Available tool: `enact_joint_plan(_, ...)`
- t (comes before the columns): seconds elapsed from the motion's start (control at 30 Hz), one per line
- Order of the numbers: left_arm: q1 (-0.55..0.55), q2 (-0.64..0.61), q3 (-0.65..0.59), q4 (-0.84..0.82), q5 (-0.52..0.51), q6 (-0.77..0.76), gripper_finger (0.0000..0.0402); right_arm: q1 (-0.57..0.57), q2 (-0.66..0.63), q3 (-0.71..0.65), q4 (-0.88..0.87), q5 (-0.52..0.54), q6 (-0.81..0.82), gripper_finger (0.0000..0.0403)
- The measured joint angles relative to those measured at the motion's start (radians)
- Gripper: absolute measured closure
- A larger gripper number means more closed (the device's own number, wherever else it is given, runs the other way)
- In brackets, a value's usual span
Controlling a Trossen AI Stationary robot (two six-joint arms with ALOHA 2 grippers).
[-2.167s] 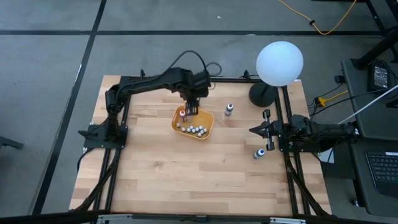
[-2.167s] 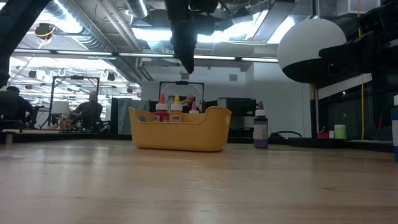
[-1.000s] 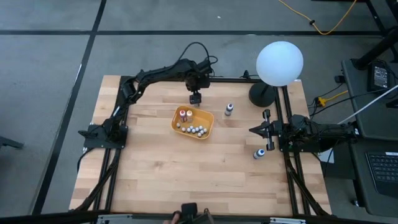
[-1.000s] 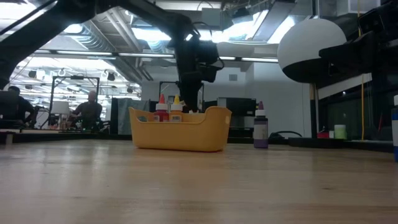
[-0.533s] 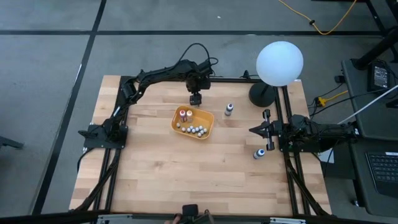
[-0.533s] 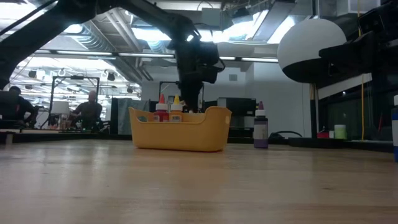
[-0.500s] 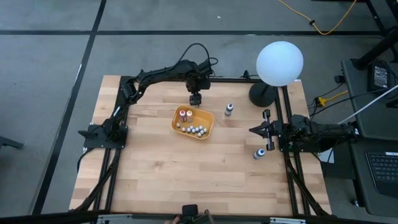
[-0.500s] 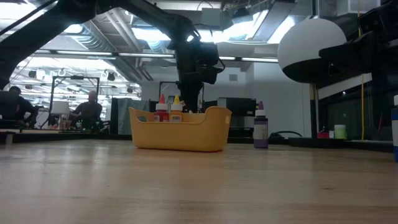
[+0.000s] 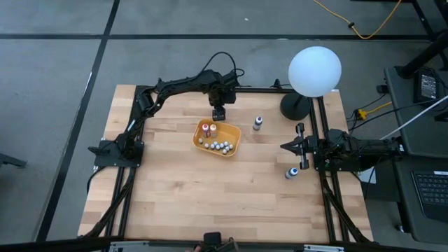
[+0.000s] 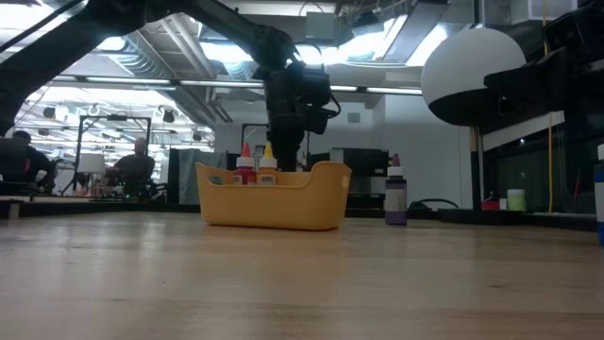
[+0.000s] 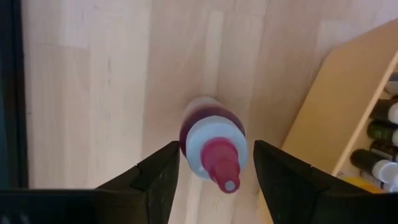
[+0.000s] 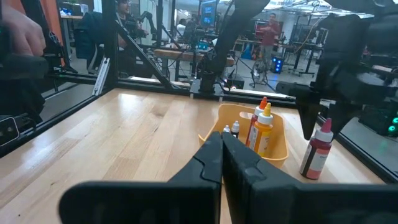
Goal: Pick & Place food coloring
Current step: Put the large red food coloring bottle into the yellow bin
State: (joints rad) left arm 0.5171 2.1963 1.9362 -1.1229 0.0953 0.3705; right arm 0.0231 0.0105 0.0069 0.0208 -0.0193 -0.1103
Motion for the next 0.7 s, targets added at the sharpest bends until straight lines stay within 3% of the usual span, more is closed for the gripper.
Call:
enact_joint_plan(0.33,0.000,0.000,0.000,0.002,0.053,-0.008,0.0214,0.000,0.000,0.000,0.000,0.000,0.000,0.0395)
enact_joint_plan(0.7,0.000,-0.003,0.000,0.003,0.047,-0.009,0.0269,0.000,0.000,0.000,0.000,0.000,0.000,0.0395)
